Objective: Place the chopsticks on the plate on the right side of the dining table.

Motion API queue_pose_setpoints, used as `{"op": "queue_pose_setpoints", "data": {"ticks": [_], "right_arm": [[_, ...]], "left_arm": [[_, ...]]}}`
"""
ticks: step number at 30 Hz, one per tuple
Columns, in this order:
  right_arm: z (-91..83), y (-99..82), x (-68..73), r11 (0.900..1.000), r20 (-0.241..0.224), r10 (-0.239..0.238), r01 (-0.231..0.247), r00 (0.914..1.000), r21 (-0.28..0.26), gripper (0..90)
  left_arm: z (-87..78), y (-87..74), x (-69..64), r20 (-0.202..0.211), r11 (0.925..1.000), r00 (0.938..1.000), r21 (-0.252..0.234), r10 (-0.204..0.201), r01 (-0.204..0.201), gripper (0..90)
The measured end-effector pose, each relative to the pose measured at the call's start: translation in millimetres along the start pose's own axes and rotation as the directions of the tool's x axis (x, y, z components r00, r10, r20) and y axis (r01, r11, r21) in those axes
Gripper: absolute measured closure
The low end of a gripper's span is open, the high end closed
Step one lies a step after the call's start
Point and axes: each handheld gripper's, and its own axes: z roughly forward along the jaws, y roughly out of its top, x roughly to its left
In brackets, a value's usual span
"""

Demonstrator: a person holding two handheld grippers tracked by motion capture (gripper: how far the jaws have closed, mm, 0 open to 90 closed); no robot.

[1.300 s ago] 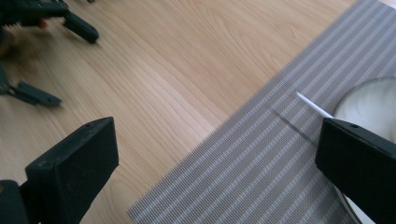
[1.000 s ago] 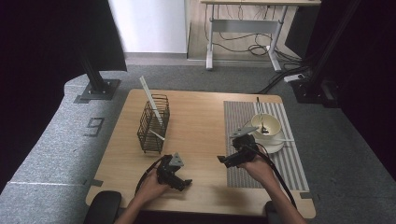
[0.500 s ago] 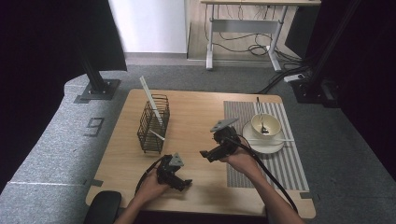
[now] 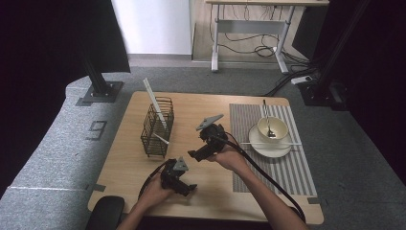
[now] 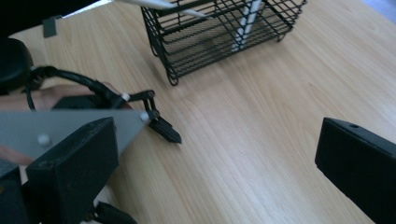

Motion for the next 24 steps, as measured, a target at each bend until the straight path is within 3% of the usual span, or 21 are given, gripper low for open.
{"op": "queue_pose_setpoints", "data": {"ticks": [8,24], "right_arm": [[15.5,18.5,8.5,0.9996,-0.035,-0.019,0.019,0.9992,-0.019,0.0],[41.7,48.1,28.0,0.9971,-0.063,-0.072,0.070,0.9954,-0.032,1.3]], "left_arm": [[0.0,0.0,-0.1,0.000,1.0000,1.0000,0.000,0.000,0.000,0.0],[0.1,0.0,-0.1,0.004,1.0000,1.0000,0.000,-0.002,0.002,0.0]]}}
